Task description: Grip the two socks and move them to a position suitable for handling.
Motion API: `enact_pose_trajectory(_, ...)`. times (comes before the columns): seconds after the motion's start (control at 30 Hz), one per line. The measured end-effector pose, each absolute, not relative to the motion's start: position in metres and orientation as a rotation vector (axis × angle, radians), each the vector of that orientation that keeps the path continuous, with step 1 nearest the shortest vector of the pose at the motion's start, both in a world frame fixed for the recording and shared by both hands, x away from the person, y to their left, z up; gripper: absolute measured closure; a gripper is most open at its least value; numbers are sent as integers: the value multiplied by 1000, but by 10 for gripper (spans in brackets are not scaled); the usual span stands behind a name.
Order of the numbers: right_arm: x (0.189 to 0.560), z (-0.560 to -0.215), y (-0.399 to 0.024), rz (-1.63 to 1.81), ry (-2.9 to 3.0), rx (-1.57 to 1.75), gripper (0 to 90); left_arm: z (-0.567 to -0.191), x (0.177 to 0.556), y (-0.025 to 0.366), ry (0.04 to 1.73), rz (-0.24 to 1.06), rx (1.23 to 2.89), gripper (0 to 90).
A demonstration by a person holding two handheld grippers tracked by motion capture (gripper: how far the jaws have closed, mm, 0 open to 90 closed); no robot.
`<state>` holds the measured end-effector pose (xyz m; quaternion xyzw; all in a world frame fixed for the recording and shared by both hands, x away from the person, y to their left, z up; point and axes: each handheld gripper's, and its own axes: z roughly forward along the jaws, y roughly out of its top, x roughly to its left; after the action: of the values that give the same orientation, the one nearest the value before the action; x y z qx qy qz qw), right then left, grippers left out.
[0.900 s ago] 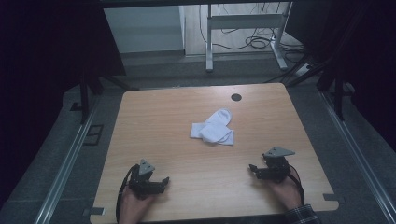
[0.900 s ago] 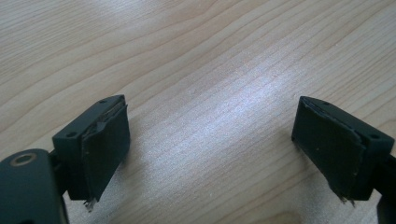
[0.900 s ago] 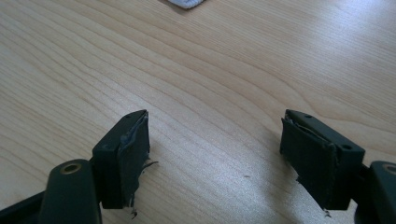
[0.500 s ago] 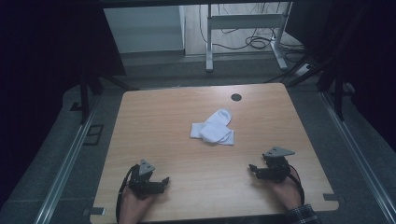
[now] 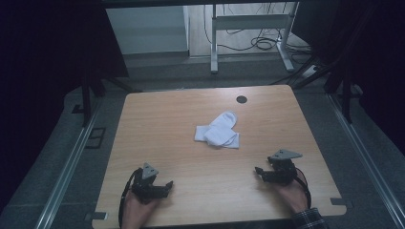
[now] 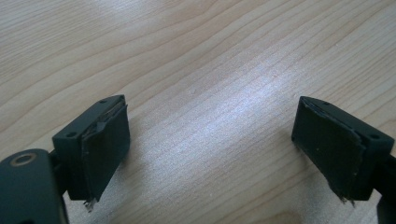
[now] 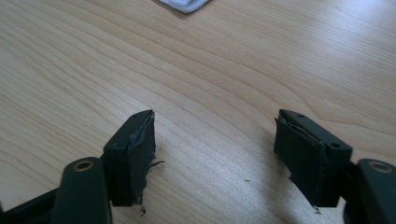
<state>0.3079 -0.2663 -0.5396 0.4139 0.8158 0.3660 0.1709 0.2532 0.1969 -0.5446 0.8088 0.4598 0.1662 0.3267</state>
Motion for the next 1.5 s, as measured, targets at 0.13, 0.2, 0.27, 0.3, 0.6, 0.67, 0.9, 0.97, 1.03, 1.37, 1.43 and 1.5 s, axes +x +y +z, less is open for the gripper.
enact_pose_trajectory(0.13, 309, -537, -262, 1033, 2329, 1162, 311, -545, 253, 197, 1205, 435, 2119, 113)
enact_pose_trajectory(0.2, 309, -535, -261, 1031, 2328, 1153, 311, -545, 253, 197, 1204, 435, 2119, 113)
enact_pose_trajectory(0.27, 309, -532, -259, 1043, 2335, 1143, 325, -545, 253, 197, 1205, 435, 2119, 112)
enact_pose_trajectory(0.3, 310, -530, -258, 1041, 2336, 1136, 327, -545, 253, 197, 1205, 435, 2119, 113)
enact_pose_trajectory(0.6, 315, -519, -248, 1024, 2360, 1081, 341, -545, 253, 197, 1204, 436, 2119, 113)
enact_pose_trajectory(0.67, 319, -515, -245, 1030, 2367, 1070, 344, -545, 253, 197, 1205, 435, 2119, 113)
enact_pose_trajectory(0.9, 332, -505, -232, 1057, 2382, 1053, 358, -545, 253, 197, 1205, 436, 2119, 113)
enact_pose_trajectory(0.97, 336, -502, -229, 1067, 2386, 1047, 366, -545, 253, 197, 1205, 436, 2119, 113)
enact_pose_trajectory(1.03, 341, -500, -225, 1074, 2389, 1042, 375, -545, 253, 197, 1205, 436, 2119, 113)
enact_pose_trajectory(1.37, 366, -491, -205, 1098, 2410, 1019, 433, -545, 253, 197, 1205, 434, 2118, 113)
enact_pose_trajectory(1.43, 370, -490, -200, 1099, 2416, 1007, 444, -545, 253, 197, 1205, 434, 2119, 113)
enact_pose_trajectory(1.5, 375, -489, -194, 1096, 2419, 993, 462, -545, 253, 197, 1205, 434, 2118, 113)
